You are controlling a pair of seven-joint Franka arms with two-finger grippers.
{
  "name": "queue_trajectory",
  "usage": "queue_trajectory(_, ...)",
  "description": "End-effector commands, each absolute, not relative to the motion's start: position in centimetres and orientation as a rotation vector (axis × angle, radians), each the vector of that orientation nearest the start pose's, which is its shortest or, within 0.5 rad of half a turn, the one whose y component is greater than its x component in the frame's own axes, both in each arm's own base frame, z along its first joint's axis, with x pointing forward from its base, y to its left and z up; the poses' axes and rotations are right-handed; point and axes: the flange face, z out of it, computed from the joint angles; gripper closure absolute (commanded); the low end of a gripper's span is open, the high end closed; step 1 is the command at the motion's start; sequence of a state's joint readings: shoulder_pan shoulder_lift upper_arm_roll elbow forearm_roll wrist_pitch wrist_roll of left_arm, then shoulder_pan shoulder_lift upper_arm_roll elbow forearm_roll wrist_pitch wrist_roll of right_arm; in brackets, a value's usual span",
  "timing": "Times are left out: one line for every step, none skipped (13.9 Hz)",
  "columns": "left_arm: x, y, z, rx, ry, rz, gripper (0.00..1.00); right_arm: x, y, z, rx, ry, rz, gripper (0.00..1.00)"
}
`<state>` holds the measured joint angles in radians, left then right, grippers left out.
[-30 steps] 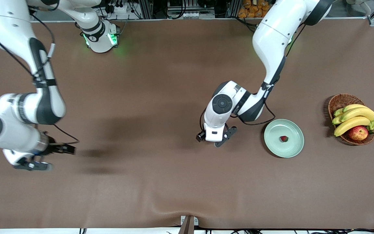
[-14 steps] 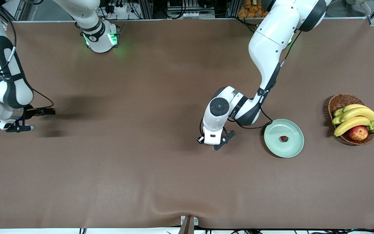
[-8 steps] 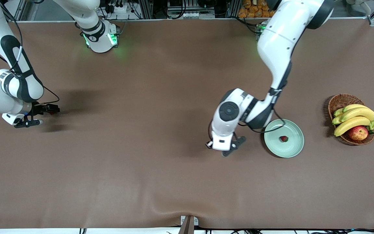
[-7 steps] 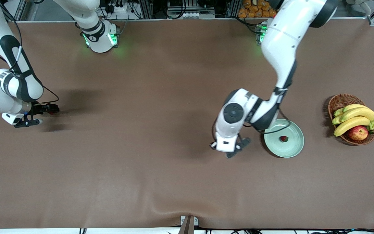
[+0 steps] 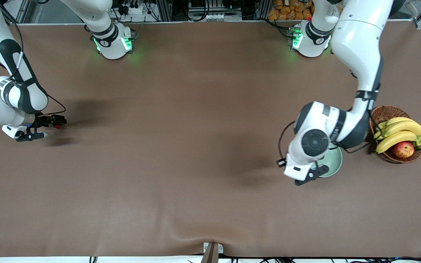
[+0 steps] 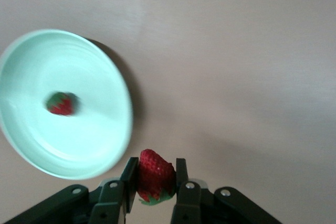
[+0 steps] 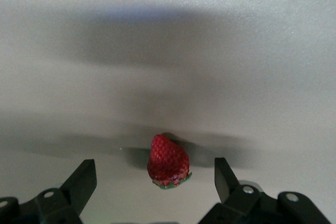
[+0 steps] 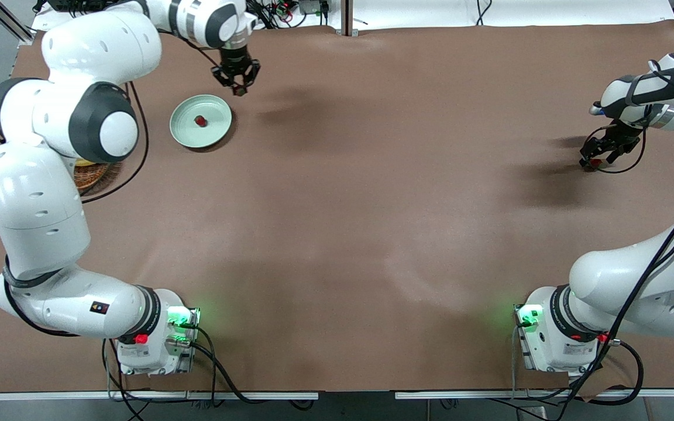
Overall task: Collect all strawberries into plate
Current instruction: 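Drop the strawberry onto the plate while the right gripper grasps another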
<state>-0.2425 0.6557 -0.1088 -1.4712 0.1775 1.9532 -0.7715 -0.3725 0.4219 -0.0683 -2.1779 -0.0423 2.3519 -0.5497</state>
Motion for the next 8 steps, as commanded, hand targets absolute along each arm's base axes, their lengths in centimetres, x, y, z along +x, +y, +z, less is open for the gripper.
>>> queue_trajectory(64.9, -18.0, 26.6, -2.88, -0.364, 0.208, 0.98, 47.0, -23.3, 17.8, -3.055, -0.358, 0.304, 0.21)
queue_trajectory(65.0, -15.6, 25.8, -2.864, -0.312, 0.231, 0.93, 46.9, -23.4, 17.8, -3.055, -0.358, 0.304, 0.41)
queue_trajectory(65.0, -13.7, 25.0, -2.866, -0.284, 0.257, 0.9, 47.0, -23.4, 17.7, -3.056, -0.358, 0.302, 0.7)
queue_trajectory(65.0, -12.0, 24.5, -2.871, -0.255, 0.282, 0.83, 47.0, -23.4, 17.5, -3.056, -0.358, 0.302, 0.97)
queue_trajectory(65.0, -10.8, 24.1, -2.878, -0.227, 0.304, 0.72, 47.2, -23.4, 17.5, -3.062, -0.362, 0.288, 1.0)
queue_trajectory(65.0, -10.1, 23.9, -2.885, -0.228, 0.317, 0.57, 47.2, -23.4, 17.3, -3.066, -0.365, 0.28, 1.0)
queue_trajectory(65.1, -10.1, 24.0, -2.889, -0.235, 0.318, 0.43, 47.2, -23.4, 17.1, -3.066, -0.366, 0.28, 1.0)
queue_trajectory(65.1, -10.3, 24.1, -2.893, -0.234, 0.315, 0.32, 47.2, -23.4, 17.1, -3.066, -0.366, 0.28, 1.0)
